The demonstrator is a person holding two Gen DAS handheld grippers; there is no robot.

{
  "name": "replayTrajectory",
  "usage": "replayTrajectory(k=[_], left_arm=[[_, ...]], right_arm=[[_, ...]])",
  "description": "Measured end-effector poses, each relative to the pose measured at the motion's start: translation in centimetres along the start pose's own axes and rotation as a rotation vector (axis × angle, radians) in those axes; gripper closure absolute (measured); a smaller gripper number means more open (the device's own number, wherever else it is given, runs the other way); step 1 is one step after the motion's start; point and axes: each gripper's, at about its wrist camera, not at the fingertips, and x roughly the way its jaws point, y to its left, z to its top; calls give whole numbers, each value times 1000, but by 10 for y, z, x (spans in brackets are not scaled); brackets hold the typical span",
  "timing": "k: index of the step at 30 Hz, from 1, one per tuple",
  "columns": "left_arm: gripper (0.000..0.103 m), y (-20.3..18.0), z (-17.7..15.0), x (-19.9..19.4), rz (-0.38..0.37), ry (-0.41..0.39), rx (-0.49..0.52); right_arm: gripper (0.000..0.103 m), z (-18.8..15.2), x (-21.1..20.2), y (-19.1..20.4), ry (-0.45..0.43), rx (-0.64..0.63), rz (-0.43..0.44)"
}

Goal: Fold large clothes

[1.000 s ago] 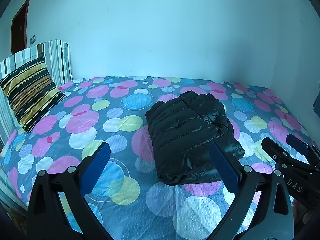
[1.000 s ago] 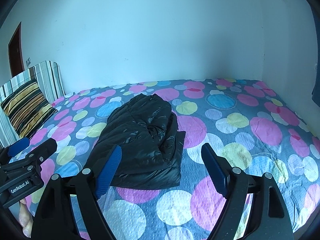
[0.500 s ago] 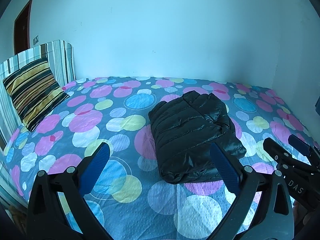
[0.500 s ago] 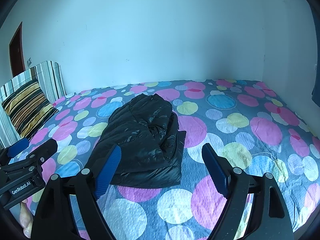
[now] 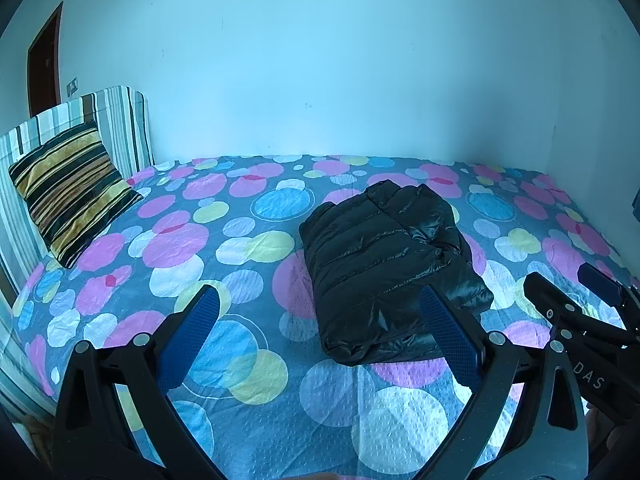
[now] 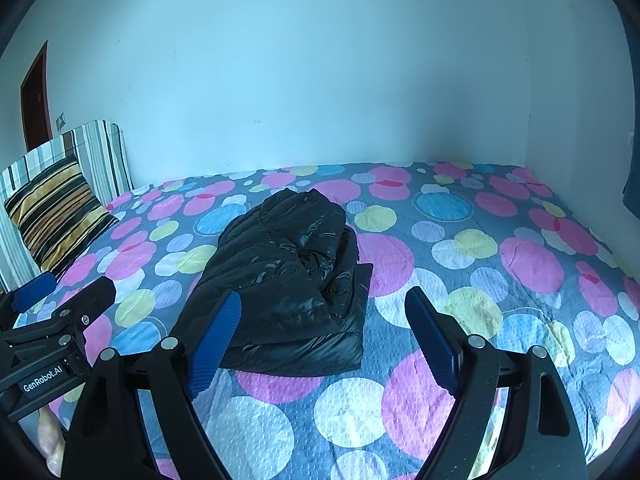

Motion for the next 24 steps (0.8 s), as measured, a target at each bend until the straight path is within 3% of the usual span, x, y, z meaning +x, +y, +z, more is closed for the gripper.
replayTrajectory(k=[19,24], left_arm=[[2,8,-3,0,11,-8,-23],[2,10,-2,-1,26,-44,-20]], right_arm=[[20,2,4,0,10,-29,10],[20,0,6,0,13,-30,14]])
